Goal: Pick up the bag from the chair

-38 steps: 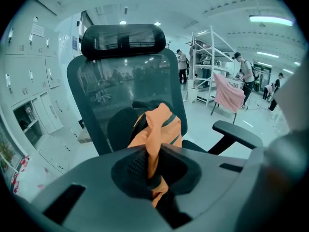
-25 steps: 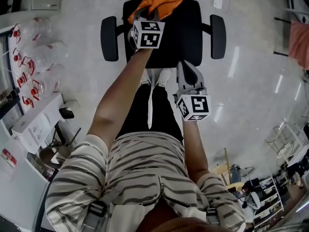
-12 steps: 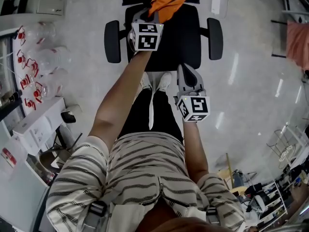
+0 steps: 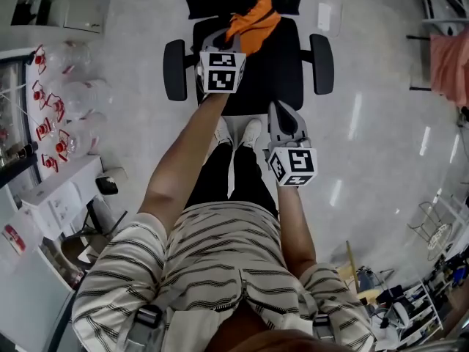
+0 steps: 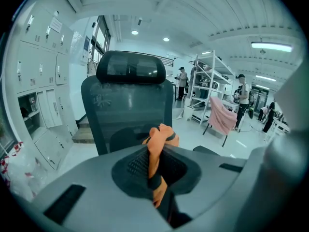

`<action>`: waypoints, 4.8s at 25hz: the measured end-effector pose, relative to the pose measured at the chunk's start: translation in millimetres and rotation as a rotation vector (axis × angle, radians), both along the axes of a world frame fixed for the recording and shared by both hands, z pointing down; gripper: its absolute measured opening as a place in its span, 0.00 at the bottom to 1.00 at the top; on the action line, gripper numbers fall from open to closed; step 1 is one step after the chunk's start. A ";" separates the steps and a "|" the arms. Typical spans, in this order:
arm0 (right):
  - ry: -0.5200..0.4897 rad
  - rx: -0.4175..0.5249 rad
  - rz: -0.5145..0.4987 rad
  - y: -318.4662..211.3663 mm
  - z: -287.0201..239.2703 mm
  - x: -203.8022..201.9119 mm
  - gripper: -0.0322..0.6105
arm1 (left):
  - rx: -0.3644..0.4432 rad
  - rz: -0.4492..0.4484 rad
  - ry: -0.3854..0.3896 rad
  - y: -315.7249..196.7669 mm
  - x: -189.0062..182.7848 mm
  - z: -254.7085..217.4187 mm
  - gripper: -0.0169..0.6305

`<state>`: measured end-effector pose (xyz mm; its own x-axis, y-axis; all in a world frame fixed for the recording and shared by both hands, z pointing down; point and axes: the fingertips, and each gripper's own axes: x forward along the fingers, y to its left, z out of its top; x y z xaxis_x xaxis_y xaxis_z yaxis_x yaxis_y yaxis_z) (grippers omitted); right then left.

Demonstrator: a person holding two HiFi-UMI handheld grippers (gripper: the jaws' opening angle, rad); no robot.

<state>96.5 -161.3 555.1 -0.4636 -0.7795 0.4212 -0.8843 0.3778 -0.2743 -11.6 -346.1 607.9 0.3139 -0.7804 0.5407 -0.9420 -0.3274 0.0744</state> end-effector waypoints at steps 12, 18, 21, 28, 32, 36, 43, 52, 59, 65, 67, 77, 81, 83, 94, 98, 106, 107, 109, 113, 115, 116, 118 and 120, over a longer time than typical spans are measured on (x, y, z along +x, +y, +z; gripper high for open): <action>-0.003 0.042 0.019 4.8 -29.4 3.7 0.08 | 0.030 0.009 0.030 33.5 1.0 -32.3 0.07; -0.013 0.063 0.030 5.8 -45.5 4.8 0.08 | 0.050 0.012 0.034 45.0 0.2 -50.8 0.07; -0.016 0.071 0.034 3.8 -53.4 4.1 0.08 | 0.062 0.016 0.043 50.3 0.0 -62.5 0.07; -0.022 0.095 0.037 -1.4 -73.9 7.6 0.08 | 0.075 0.018 0.065 63.5 4.6 -88.2 0.07; -0.026 0.107 0.034 -4.1 -85.3 8.9 0.08 | 0.064 0.035 0.081 69.4 6.2 -100.9 0.07; -0.033 0.120 0.035 -2.3 -93.0 8.1 0.08 | 0.061 0.039 0.102 76.5 2.6 -113.0 0.07; -0.044 0.140 0.038 0.2 -109.2 12.0 0.08 | 0.091 0.050 0.123 84.6 5.1 -136.5 0.07; -0.036 0.178 0.035 0.5 -131.3 14.8 0.08 | 0.130 0.057 0.140 99.3 2.1 -162.5 0.07; -0.034 0.203 0.019 0.3 -147.6 7.0 0.08 | 0.130 0.063 0.172 111.6 -1.9 -173.5 0.07; -0.033 0.223 0.015 0.0 -158.3 2.6 0.08 | 0.124 0.083 0.188 120.6 -2.7 -179.8 0.07; -0.036 0.229 0.012 -1.6 -161.6 3.4 0.08 | 0.124 0.083 0.193 122.8 -2.8 -182.3 0.07; -0.047 0.248 0.006 -5.4 -169.7 5.0 0.08 | 0.158 0.098 0.204 133.4 -4.5 -201.1 0.07; -0.046 0.259 0.005 -7.1 -175.5 4.5 0.08 | 0.168 0.111 0.209 135.9 -1.8 -206.8 0.07; -0.038 0.268 0.009 -7.9 -177.8 6.1 0.08 | 0.169 0.113 0.210 136.6 -1.2 -208.2 0.07; -0.035 0.287 0.001 -9.3 -184.8 7.2 0.08 | 0.194 0.132 0.231 149.6 -0.3 -223.7 0.07; -0.036 0.289 -0.009 -10.3 -184.2 4.7 0.08 | 0.205 0.140 0.231 154.9 -0.5 -222.4 0.07; -0.035 0.297 -0.017 -14.0 -185.0 3.9 0.08 | 0.213 0.125 0.239 159.6 -5.2 -218.9 0.07; -0.034 0.297 -0.016 -14.4 -184.8 4.8 0.08 | 0.209 0.123 0.238 160.1 -5.2 -217.3 0.07; -0.033 0.296 -0.015 -16.7 -183.9 5.8 0.08 | 0.210 0.120 0.234 158.9 -5.8 -216.5 0.07; -0.030 0.289 -0.013 -19.2 -181.2 5.1 0.08 | 0.216 0.118 0.226 158.5 -8.3 -215.8 0.07; -0.028 0.290 -0.012 -22.4 -180.6 3.6 0.08 | 0.214 0.114 0.223 156.5 -10.5 -214.4 0.07; -0.030 0.289 -0.014 -23.2 -179.8 2.9 0.08 | 0.212 0.112 0.222 156.3 -11.3 -213.4 0.07; -0.034 0.286 -0.015 -23.5 -177.8 3.8 0.08 | 0.212 0.111 0.220 157.2 -10.3 -212.2 0.07; -0.032 0.285 -0.013 -25.1 -176.5 5.9 0.08 | 0.219 0.115 0.218 157.1 -8.2 -213.2 0.07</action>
